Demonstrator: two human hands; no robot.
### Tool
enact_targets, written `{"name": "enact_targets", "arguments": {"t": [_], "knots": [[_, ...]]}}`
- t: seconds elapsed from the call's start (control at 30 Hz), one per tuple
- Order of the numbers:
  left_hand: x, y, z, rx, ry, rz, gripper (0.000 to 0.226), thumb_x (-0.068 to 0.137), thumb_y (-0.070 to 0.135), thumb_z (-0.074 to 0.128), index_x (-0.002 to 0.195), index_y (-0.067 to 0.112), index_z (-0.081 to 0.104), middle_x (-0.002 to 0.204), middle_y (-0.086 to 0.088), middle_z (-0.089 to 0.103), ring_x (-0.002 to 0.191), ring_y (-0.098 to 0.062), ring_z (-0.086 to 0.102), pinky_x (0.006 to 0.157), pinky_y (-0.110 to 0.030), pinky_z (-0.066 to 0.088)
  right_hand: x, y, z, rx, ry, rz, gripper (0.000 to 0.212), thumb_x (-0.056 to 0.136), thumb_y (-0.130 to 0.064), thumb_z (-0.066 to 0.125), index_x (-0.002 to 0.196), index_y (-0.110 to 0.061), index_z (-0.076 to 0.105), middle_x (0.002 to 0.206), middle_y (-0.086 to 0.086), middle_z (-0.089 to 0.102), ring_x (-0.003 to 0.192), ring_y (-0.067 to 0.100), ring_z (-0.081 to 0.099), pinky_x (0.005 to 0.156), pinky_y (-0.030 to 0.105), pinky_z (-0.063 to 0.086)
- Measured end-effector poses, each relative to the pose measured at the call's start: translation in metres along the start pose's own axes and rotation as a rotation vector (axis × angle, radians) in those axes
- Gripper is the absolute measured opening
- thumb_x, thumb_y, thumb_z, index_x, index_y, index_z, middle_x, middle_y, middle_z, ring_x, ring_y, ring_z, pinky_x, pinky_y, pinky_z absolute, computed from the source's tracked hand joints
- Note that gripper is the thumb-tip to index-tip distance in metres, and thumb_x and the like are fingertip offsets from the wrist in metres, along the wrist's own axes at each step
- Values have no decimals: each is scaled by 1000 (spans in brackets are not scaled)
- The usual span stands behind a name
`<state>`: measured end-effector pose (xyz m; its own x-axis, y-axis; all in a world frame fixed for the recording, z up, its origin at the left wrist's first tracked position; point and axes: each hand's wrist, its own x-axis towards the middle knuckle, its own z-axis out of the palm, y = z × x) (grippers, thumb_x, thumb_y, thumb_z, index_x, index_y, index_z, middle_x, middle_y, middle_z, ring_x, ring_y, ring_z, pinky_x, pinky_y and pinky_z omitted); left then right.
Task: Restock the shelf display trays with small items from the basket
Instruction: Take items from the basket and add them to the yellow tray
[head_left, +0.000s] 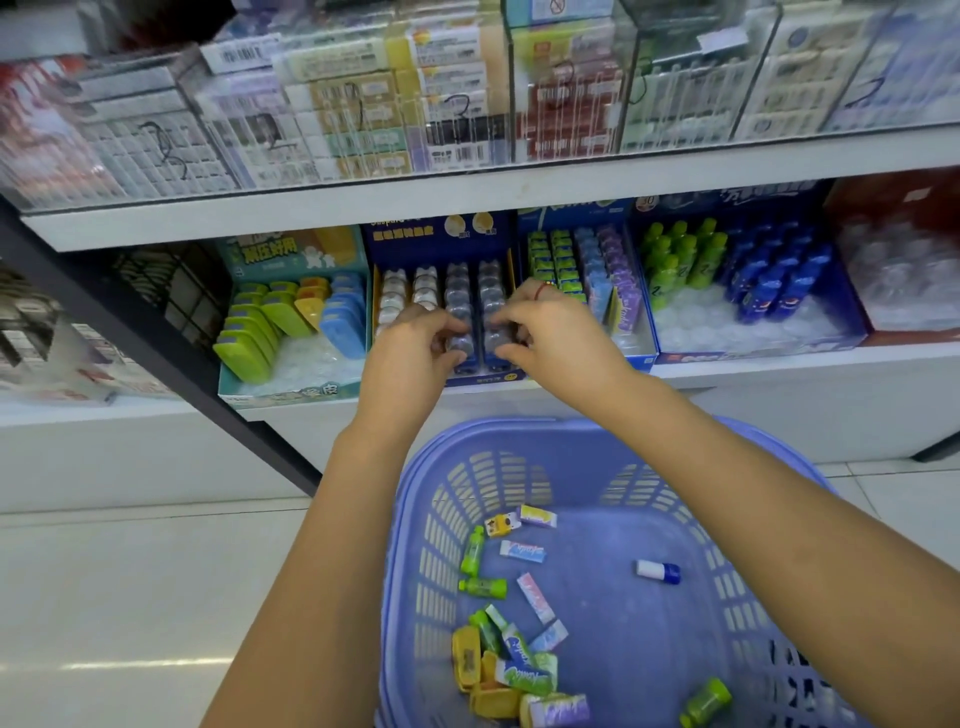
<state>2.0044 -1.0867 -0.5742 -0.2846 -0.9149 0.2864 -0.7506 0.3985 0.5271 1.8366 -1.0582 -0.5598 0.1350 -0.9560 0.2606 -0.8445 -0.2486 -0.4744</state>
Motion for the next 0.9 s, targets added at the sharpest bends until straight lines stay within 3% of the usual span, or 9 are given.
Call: {"name": "enact_targets", "arguments": {"t": [0.07, 0.13, 0.23, 0.33, 0.43, 0.53, 0.63, 0.77, 0.9], "knots": [[-14, 4, 3, 36, 107, 37, 26, 85, 18, 68, 111, 14, 65, 103, -3, 59, 82, -16, 56, 74, -27, 45, -18, -2, -1, 40, 68, -1, 25, 86, -22, 65, 110, -15, 61, 101, 0, 52, 71, 10, 50, 72, 27, 46], [-33, 17, 10, -74, 229, 57, 19, 88, 28, 64, 100, 13, 65, 86, 1, 59, 71, -13, 53, 67, -29, 45, -41, 5, 6, 83, 55, 12, 13, 85, -26, 65, 93, -17, 60, 81, -7, 50, 63, 4, 44, 63, 25, 40], [-62, 41, 39, -121, 187, 105, 32, 89, 39, 56, 70, 15, 60, 57, 0, 57, 54, -19, 53, 54, -29, 42, -76, 26, 37, 40, -419, 124, 9, 83, -26, 66, 84, -17, 62, 77, 0, 61, 73, 15, 54, 63, 26, 37], [-80, 38, 75, -92, -105, 10, 37, 92, 38, 53, 63, 15, 53, 57, -7, 60, 59, -29, 58, 54, -34, 40, -109, 53, 85, -80, -869, 291, 24, 83, -28, 65, 99, -11, 70, 103, 11, 69, 96, 25, 63, 78, 29, 46], [-89, 9, 117, 50, -437, -140, 33, 94, 30, 50, 67, 12, 56, 74, -19, 65, 77, -36, 62, 62, -38, 41, -141, 79, 128, -78, -860, 398, 28, 82, -27, 63, 102, -9, 68, 109, 12, 68, 102, 26, 61, 85, 32, 48], [-103, -23, 151, 108, -631, -291, 22, 93, 16, 49, 97, 6, 68, 101, -19, 69, 99, -33, 63, 80, -38, 46, -162, 88, 165, -23, -804, 449, 26, 80, -32, 63, 92, -10, 65, 102, 10, 68, 96, 24, 62, 78, 30, 46], [-123, -49, 174, 153, -775, -317, 35, 92, 7, 45, 123, 12, 60, 126, -14, 60, 119, -27, 53, 97, -32, 39, -174, 88, 198, -42, -823, 417, 32, 83, -41, 59, 99, -14, 60, 107, 12, 66, 99, 26, 61, 79, 31, 46], [-142, -60, 196, 127, -817, -363, 30, 93, 12, 47, 120, 14, 61, 124, -13, 61, 117, -26, 55, 96, -31, 38, -188, 87, 225, -89, -850, 449, 53, 86, -40, 54, 127, -8, 44, 122, 14, 57, 110, 29, 59, 87, 35, 47], [-152, -65, 209, 169, -731, -313, 32, 87, 14, 54, 118, 16, 61, 127, -8, 56, 118, -25, 52, 100, -31, 37, -189, 90, 227, -125, -821, 361, 46, 87, -25, 54, 127, -6, 44, 123, 14, 57, 109, 30, 58, 88, 35, 46]]}}
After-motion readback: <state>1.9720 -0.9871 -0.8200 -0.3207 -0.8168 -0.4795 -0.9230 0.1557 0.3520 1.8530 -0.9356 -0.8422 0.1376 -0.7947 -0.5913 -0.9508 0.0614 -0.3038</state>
